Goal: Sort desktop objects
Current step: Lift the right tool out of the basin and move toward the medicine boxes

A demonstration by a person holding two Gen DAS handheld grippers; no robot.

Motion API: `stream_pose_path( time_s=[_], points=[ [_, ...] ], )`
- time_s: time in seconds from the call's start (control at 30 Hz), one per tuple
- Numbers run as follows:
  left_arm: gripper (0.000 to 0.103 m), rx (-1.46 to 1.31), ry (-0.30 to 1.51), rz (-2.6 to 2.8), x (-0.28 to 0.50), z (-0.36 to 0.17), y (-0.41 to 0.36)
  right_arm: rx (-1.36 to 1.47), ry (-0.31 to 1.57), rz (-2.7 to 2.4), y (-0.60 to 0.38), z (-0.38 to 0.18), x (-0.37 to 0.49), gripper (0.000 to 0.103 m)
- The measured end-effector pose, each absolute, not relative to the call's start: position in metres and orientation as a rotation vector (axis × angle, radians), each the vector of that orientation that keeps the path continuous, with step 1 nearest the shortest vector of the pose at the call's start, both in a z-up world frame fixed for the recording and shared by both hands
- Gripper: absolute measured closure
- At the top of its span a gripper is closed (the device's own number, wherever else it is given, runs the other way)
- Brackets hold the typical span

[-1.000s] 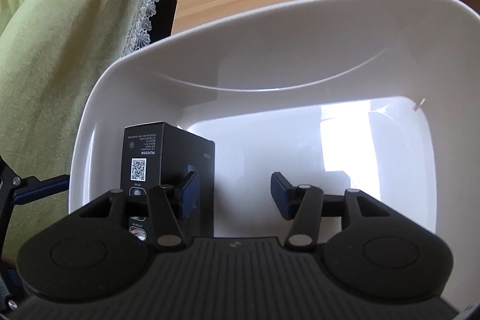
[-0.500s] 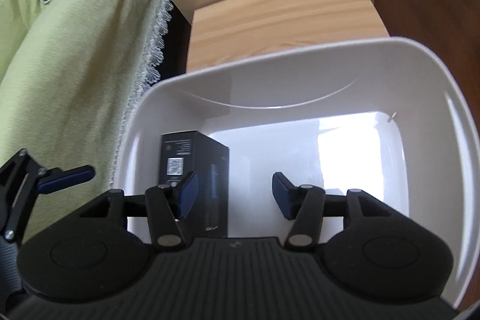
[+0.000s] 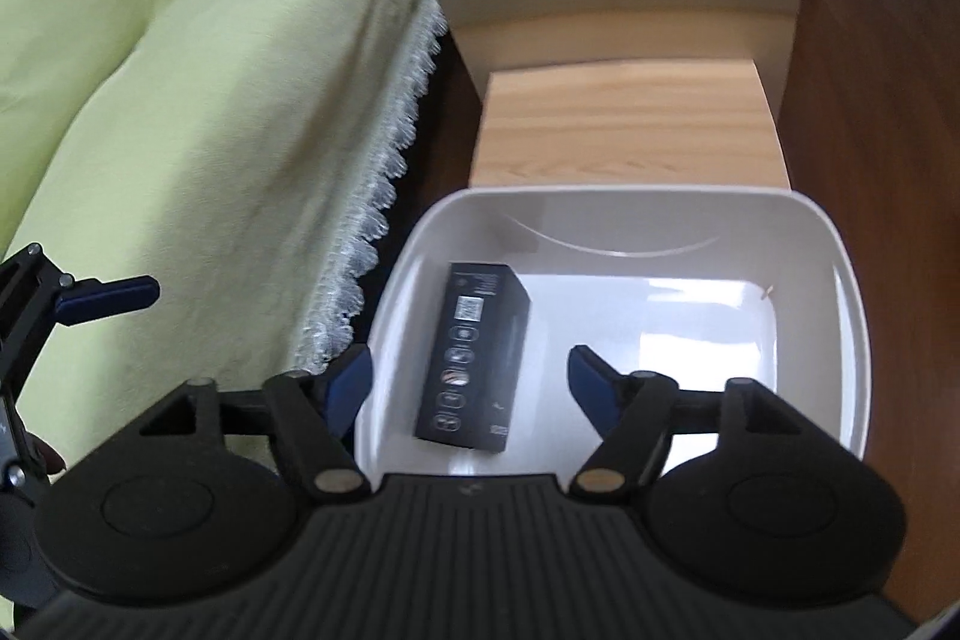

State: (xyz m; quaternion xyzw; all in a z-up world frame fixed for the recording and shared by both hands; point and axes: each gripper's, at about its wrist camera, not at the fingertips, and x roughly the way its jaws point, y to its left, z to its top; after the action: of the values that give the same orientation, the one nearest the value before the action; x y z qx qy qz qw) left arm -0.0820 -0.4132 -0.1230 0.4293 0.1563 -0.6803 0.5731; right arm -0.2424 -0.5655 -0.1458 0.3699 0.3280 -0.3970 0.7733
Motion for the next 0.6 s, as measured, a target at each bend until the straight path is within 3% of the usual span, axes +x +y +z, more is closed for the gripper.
stream_pose_path(
  time_s=[0.2, 0.6],
  points=[
    [0.001, 0.935, 0.376, -1.539, -0.085, -0.094, -0.385, 0.744, 0.688, -0.854, -0.545, -0.116, -0.250, 0.016],
    [0.000, 0.835, 0.437, -1.475, -0.084, -0.065, -0.356, 0.720, 0.686, -0.861, -0.526, -0.096, -0.270, 0.004]
  ],
)
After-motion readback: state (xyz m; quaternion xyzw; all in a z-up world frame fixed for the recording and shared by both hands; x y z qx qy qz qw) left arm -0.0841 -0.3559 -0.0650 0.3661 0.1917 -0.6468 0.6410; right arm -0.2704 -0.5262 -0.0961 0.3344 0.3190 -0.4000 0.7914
